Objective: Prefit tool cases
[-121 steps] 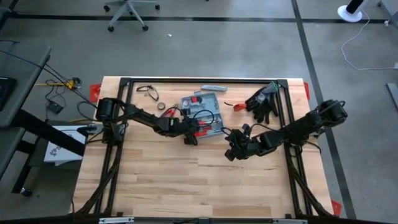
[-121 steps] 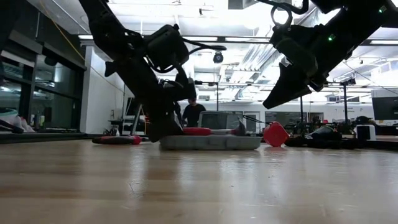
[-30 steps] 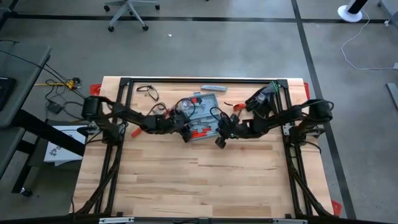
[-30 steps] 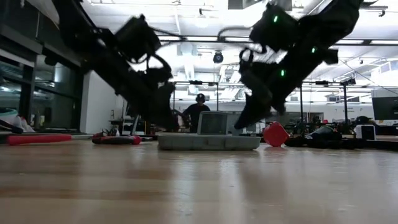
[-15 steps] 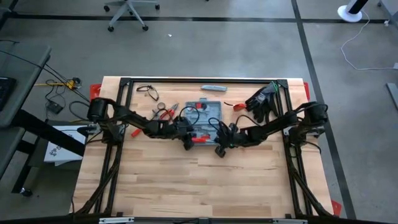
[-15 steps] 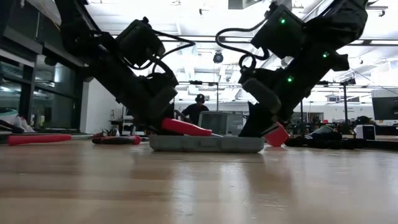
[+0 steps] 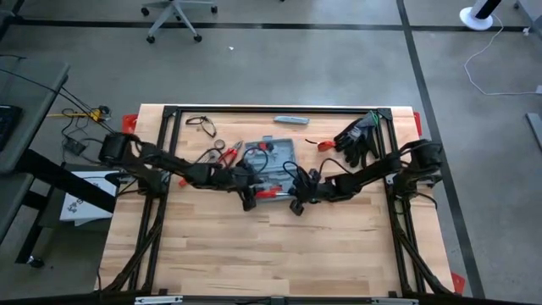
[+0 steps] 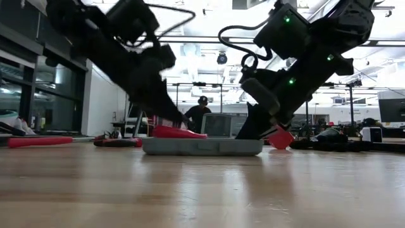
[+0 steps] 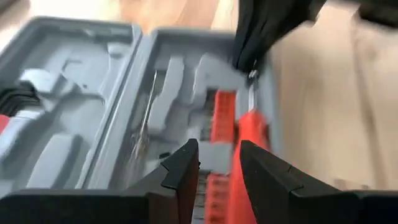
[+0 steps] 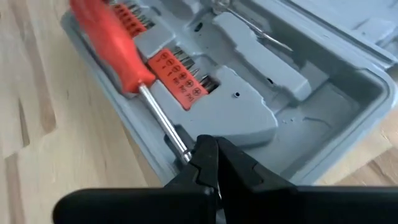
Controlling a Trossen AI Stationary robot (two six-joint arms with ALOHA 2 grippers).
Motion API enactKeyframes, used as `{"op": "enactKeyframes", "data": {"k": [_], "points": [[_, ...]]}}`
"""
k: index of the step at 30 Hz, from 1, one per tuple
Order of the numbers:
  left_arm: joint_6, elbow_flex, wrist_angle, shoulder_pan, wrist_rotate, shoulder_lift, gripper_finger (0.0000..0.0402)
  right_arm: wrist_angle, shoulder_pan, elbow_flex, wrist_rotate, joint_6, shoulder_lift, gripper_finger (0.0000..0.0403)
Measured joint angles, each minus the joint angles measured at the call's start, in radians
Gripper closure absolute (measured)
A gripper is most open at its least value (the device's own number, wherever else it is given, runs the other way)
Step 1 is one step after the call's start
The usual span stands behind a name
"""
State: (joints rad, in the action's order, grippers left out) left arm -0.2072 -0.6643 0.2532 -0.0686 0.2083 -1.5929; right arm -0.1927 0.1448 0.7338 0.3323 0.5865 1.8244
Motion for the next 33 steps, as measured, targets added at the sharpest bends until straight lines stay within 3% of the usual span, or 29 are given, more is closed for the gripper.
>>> {"op": "enactKeyframes", "data": {"k": [6,18,24,28,33], "points": [[0.041,0.0,-0.004,0.0,-0.099,0.056,0.0286,-0.062,0.0,0.001,0.003,-0.002,0.024,0.0402],[0.131,-0.002,-0.16,0.036,-0.107,-0.027,0.0206,-0.08,0.0,-0.002,-0.012,-0.018,0.026,0.0402],[0.124,-0.005,-0.141,0.044,-0.127,-0.096,0.0189,-0.08,0.0,-0.003,-0.01,-0.018,0.025,0.0402],[0.096,-0.004,-0.139,0.037,-0.087,-0.111,0.0234,-0.08,0.0,-0.003,-0.01,-0.017,0.025,0.0402],[0.127,-0.001,-0.124,0.019,-0.062,-0.081,0.0352,-0.079,0.0,-0.003,-0.01,-0.019,0.025,0.0402]]}}
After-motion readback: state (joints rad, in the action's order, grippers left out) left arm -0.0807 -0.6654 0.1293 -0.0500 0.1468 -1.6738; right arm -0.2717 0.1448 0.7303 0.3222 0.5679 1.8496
